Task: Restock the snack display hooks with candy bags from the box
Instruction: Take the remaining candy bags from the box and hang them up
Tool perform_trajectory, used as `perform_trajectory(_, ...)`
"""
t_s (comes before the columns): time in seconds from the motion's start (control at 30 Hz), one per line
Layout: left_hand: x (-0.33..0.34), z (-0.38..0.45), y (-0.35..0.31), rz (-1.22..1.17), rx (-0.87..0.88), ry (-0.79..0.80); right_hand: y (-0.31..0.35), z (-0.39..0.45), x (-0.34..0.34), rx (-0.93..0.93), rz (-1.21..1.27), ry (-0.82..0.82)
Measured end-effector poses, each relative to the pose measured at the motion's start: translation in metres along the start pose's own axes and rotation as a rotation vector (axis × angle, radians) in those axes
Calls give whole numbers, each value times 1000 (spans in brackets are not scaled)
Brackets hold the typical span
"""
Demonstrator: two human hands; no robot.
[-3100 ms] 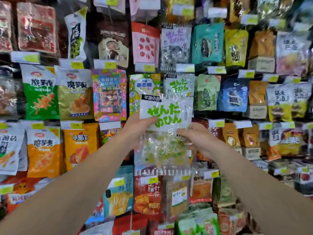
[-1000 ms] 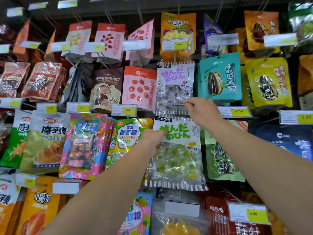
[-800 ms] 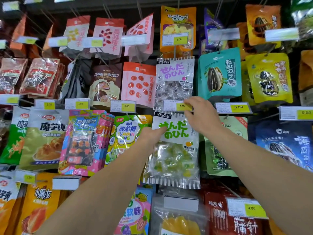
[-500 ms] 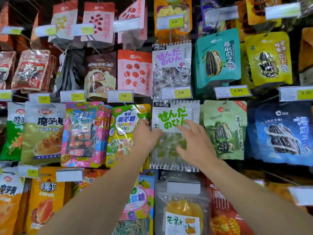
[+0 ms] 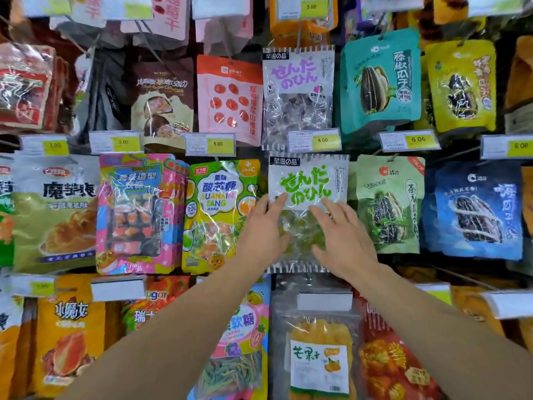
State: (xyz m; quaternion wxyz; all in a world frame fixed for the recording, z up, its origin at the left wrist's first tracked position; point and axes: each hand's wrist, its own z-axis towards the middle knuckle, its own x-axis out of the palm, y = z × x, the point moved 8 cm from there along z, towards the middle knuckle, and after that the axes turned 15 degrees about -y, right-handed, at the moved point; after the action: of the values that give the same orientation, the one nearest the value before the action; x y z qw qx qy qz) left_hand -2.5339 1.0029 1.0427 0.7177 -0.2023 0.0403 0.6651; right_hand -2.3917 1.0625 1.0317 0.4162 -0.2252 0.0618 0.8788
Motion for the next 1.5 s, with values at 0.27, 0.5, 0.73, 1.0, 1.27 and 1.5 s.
perform_trajectory(0.27,-17,-3,0,-120,50,54,20,-7,-22,82,-72,15)
perform_trajectory(0.5,-42,-35,8,-209,45,111,51,-40,-46,111,-84,56)
perform_trajectory(0.73,-108,-129,28,-230,-33,208,109,-126,-60,132,-58,173)
perform_trajectory(1.0,-221,-311,108,-63,-157,447,238,-282,-75,95,79,383)
perform_trajectory(1.27,-347,-460,201,78,-362,616,404,-415,-72,54,256,645)
perform_trajectory(1.5,-439,-562,283,131,-545,694,548,-506,-68,28,375,846)
